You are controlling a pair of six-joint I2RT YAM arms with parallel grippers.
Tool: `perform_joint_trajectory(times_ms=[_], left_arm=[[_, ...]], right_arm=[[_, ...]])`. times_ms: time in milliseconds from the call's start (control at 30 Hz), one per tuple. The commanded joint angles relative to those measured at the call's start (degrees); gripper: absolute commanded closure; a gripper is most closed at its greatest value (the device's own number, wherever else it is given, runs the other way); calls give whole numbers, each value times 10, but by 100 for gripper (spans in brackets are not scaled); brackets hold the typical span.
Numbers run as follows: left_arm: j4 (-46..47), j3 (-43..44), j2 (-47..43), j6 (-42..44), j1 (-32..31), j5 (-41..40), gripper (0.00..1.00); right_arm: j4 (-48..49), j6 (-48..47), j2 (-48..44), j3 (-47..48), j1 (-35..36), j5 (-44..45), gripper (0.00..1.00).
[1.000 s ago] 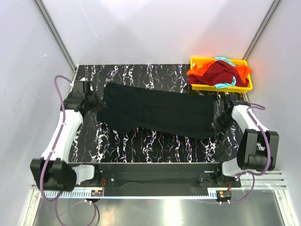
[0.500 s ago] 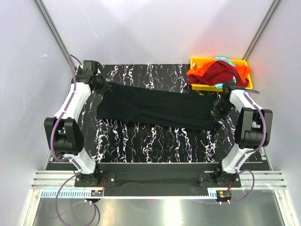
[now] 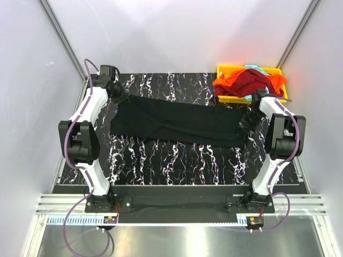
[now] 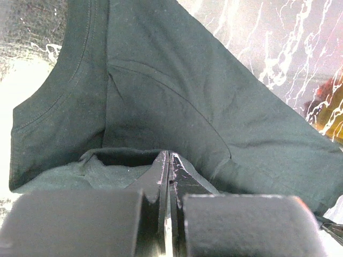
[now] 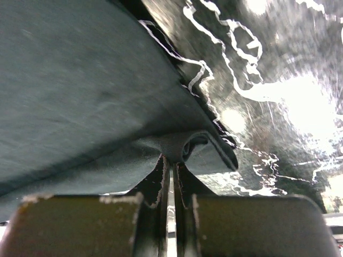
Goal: Fold and stack the t-shirts
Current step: Fold the tshirt
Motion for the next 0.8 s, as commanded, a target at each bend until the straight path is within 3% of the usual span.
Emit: perform_joint_trajectory(times_ms=[0,767], left_arm=[[22,35,12,-1,4,7,100],[21,113,102,-7,9,24,100]], right_arm=[[-11,-13,14,36,-2,0,95],[-23,-13,75,93,-14,-8,87]])
